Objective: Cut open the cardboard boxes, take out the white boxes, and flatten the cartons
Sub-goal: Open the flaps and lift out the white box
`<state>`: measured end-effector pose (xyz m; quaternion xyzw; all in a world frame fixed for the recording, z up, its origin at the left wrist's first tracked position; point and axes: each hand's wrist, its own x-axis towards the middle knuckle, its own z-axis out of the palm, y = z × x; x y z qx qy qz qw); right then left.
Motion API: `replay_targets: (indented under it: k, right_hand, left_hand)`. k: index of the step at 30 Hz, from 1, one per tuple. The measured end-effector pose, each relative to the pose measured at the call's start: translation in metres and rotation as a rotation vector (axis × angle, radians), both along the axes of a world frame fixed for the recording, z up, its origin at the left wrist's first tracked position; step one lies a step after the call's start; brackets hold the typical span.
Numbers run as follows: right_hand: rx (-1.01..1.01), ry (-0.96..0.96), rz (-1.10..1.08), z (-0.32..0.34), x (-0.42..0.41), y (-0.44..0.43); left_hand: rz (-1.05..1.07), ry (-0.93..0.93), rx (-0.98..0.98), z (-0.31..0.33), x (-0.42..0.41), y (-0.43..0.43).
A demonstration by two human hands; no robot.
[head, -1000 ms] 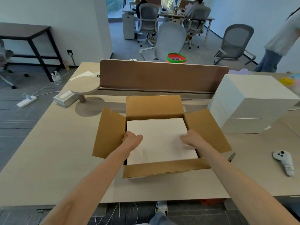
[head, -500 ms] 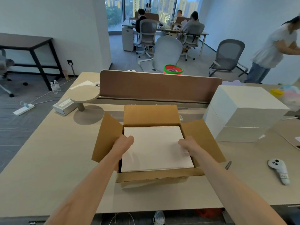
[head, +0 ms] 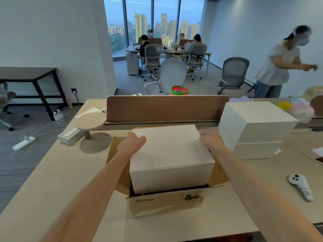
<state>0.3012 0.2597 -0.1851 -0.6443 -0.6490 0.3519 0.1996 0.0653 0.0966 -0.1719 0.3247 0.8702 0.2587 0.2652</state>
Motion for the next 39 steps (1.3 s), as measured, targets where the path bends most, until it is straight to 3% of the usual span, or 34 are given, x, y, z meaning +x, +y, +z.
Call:
replay_targets:
  k: [4,13,25,34,39]
  right_hand:
    - [0.04,0.154,-0.068,0.02,0.013,0.001]
    - [0.111,0.224,-0.183,0.057,0.048,0.015]
    - [0.061,0.145,-0.192,0.028,0.084,0.061]
    - [0.045,0.13,-0.197,0.004,0.087,0.052]
    - [0.072,0.114,-0.15,-0.011,0.088,0.042]
  left_hand:
    - [-0.03,0.071,0.044,0.039,0.0,0.008]
    - [-0.121,0.224,0.115,0.088,0.016,0.04]
    - [-0.186,0.035,0.058,0.036,0.04,0.111]
    - [-0.219,0.042,0.106,0.006,0.025,0.117]
    - [-0.196,-0.205,0.23,-0.024,0.029,0.098]
